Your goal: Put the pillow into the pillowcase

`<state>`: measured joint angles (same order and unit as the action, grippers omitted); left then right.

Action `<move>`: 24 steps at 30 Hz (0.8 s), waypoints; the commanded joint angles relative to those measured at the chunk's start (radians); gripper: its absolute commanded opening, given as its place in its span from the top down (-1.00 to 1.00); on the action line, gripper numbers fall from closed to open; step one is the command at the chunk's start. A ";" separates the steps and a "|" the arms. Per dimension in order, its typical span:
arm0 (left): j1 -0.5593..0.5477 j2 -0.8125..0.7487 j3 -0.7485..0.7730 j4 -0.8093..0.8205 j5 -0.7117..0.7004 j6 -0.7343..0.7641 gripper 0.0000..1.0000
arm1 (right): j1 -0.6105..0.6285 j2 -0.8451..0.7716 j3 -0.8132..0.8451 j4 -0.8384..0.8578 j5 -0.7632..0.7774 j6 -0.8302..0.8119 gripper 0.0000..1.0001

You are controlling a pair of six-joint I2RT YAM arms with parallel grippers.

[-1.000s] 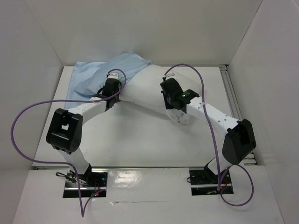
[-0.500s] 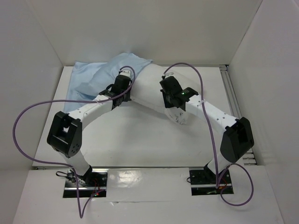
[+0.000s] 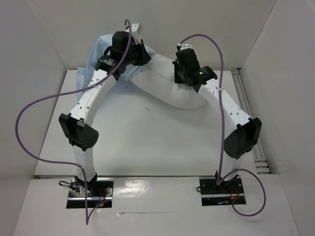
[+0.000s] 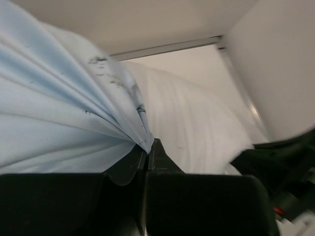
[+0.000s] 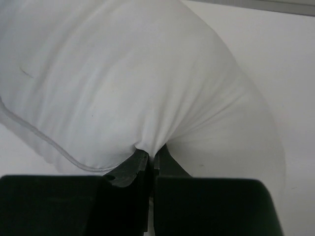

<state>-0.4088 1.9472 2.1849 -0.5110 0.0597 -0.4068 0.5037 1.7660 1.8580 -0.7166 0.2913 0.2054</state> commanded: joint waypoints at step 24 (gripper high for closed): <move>-0.003 -0.467 -0.099 -0.328 0.327 -0.132 1.00 | 0.009 -0.435 -0.103 -0.287 -0.112 0.077 1.00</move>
<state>-0.4435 1.4399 2.0506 -0.9272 0.3969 -0.5270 0.5129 1.2625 1.7523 -1.0420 0.1108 0.2569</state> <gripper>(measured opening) 0.097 0.033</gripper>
